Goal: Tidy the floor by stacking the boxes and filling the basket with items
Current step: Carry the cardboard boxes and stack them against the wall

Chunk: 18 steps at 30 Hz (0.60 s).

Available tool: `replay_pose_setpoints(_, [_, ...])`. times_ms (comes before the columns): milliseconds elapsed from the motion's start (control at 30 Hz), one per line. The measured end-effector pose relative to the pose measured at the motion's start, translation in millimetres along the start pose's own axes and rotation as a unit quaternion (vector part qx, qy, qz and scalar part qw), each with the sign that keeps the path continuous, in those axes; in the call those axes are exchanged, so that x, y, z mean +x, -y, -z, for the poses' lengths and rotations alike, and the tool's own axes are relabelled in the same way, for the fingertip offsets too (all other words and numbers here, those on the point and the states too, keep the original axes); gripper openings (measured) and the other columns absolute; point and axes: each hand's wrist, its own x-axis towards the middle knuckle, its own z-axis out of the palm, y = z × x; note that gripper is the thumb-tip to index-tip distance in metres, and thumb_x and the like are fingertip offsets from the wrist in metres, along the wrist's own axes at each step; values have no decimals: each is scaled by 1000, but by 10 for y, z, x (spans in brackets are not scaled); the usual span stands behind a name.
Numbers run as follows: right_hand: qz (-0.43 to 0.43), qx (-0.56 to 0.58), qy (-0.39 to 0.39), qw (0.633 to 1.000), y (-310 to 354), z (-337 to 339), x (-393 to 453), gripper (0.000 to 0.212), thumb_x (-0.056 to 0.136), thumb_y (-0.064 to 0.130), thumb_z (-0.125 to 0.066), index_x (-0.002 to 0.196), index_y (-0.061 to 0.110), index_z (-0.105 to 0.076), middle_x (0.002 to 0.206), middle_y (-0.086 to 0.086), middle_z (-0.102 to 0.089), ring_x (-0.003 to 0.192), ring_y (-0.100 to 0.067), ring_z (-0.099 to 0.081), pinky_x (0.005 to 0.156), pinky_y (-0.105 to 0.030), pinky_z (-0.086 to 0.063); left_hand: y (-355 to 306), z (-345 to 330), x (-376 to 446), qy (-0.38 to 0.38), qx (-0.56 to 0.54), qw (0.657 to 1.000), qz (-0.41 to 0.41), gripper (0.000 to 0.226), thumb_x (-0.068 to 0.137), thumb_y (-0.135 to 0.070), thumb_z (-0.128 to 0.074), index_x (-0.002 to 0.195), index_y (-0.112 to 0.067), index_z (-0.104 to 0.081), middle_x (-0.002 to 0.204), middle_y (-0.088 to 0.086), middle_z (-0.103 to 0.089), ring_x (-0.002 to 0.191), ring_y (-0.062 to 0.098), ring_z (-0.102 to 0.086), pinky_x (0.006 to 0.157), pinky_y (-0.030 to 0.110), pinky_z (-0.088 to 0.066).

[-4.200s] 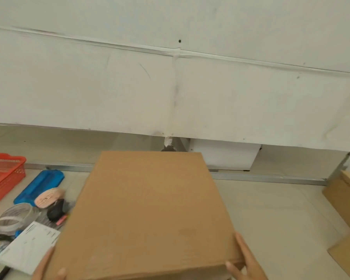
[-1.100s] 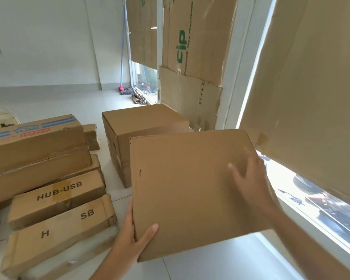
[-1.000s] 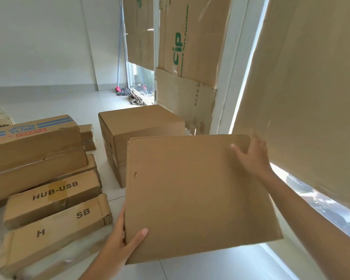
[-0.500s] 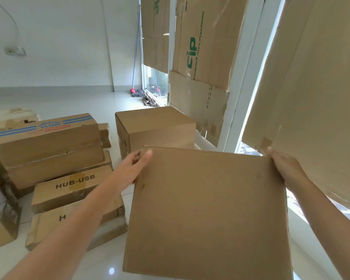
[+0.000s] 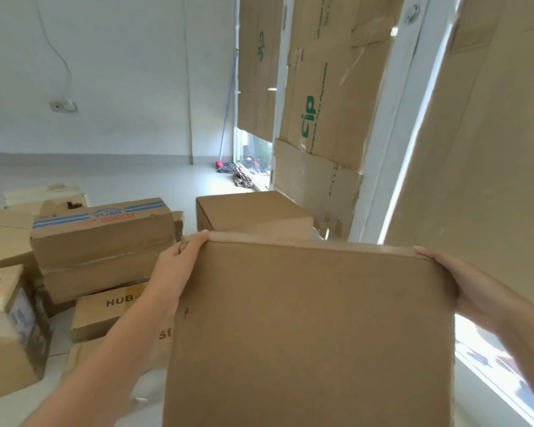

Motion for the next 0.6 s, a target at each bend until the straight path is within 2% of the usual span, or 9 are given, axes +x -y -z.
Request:
replay_pose_setpoints(67, [51, 4, 10, 999, 237, -168, -56, 60, 49, 50, -77, 100, 19, -75, 101, 1, -74, 89, -6, -69, 78, -23, -56, -225, 250, -49, -13, -33, 999, -35, 35, 71, -58, -64, 91, -29, -68, 110, -5, -64, 101, 15, -57, 89, 33, -45])
replay_pose_setpoints(133, [99, 4, 25, 995, 433, -338, -73, 63, 57, 50, -67, 110, 17, -69, 107, 4, -72, 99, -8, -67, 86, -26, -52, -417, 524, -114, -23, -53, 997, -59, 43, 69, -59, -66, 100, -29, -67, 111, -5, -65, 103, 14, -58, 91, 35, -45])
replay_pose_setpoints(200, [137, 12, 51, 989, 607, -571, -102, 55, 67, 47, -63, 114, 19, -67, 111, 5, -71, 105, -10, -65, 88, -32, -49, -580, 814, -232, -31, -77, 992, -99, 43, 74, -55, -65, 108, -29, -64, 113, -5, -65, 107, 14, -57, 96, 36, -42])
replay_pose_setpoints(267, [168, 22, 80, 982, 732, -822, -115, 51, 72, 45, -60, 117, 21, -65, 114, 5, -69, 109, -11, -64, 90, -36, -47, -703, 1099, -367, -40, -100, 984, -142, 37, 82, -47, -60, 114, -27, -61, 113, -6, -66, 106, 10, -59, 88, 30, -43])
replay_pose_setpoints(367, [211, 35, 121, 969, 858, -1257, -136, 49, 73, 45, -59, 116, 23, -64, 115, 7, -69, 108, -10, -64, 89, -36, -48, -857, 1563, -612, -77, -110, 973, -189, 26, 89, -40, -53, 113, -30, -59, 100, -17, -69, 90, -3, -64, 74, 24, -43])
replay_pose_setpoints(400, [221, 43, 133, 965, 891, -1420, -143, 51, 71, 45, -60, 116, 22, -64, 114, 7, -69, 107, -10, -64, 87, -36, -50, -911, 1734, -705, -91, -110, 968, -206, 26, 91, -39, -52, 114, -29, -59, 101, -18, -69, 89, -4, -64, 74, 25, -43])
replay_pose_setpoints(467, [227, 68, 156, 959, 955, -1765, -164, 50, 70, 42, -60, 113, 18, -65, 108, 6, -71, 100, -9, -67, 81, -32, -54, -982, 2117, -895, -119, -94, 962, -229, 34, 89, -42, -55, 119, -29, -58, 111, -14, -68, 100, -1, -62, 83, 27, -45])
replay_pose_setpoints(533, [223, 87, 181, 954, 1018, -2147, -175, 31, 82, 32, -54, 103, 16, -69, 96, 7, -74, 86, -5, -70, 68, -23, -58, -1027, 2536, -1131, -146, -83, 955, -245, 41, 84, -47, -58, 122, -30, -57, 117, -13, -65, 111, 4, -58, 96, 31, -42])
replay_pose_setpoints(600, [218, 101, 212, 947, 1077, -2563, -222, 30, 91, 24, -47, 89, 22, -76, 87, 11, -75, 77, -1, -70, 58, -19, -56, -1063, 2940, -1401, -178, -74, 948, -253, 42, 86, -45, -57, 124, -29, -55, 120, -12, -64, 114, 5, -56, 104, 33, -38])
